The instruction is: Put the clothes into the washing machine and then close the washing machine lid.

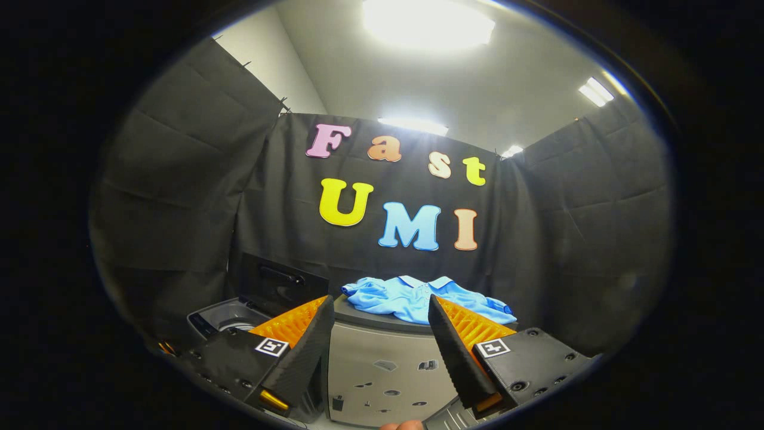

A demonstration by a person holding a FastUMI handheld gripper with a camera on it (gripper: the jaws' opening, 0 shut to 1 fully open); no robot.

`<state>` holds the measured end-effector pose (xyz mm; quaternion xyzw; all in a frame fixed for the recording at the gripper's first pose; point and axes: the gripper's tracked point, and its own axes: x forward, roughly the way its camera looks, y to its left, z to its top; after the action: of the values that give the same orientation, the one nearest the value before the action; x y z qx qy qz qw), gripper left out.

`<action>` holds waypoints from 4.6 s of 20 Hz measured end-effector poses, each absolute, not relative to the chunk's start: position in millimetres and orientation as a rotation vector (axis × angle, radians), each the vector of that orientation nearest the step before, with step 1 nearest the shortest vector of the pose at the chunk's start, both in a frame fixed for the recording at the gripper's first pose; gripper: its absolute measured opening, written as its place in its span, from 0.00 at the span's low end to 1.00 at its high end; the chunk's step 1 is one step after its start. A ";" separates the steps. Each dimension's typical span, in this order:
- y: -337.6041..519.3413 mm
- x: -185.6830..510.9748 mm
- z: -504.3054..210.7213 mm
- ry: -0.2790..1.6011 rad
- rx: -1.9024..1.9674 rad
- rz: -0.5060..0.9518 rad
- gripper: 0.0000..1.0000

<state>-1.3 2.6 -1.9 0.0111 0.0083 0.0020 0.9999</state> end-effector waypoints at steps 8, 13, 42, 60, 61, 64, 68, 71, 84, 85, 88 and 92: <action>1.7 -0.8 -0.6 0.017 0.017 0.002 0.98; -3.0 3.2 1.1 0.028 0.034 -0.009 0.98; -65.1 140.1 58.6 0.212 0.040 0.014 0.98; -121.4 267.8 -55.0 0.578 0.122 -0.032 0.99; -118.4 272.8 -59.2 0.586 0.122 -0.022 0.99; -113.5 283.6 -73.6 0.605 0.124 -0.019 0.98; -103.0 296.3 -98.2 0.653 0.125 -0.009 0.98; -94.9 295.8 -109.5 0.671 0.137 0.005 0.98; -78.8 294.6 -140.9 0.776 0.143 0.045 0.98; -79.2 294.7 -140.4 0.781 0.154 0.045 0.96; -77.7 293.3 -142.1 0.795 0.200 0.047 0.97; -77.3 293.1 -141.5 0.786 0.198 0.051 0.97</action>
<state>293.1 -77.3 -141.5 0.0965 0.3824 0.0248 0.9186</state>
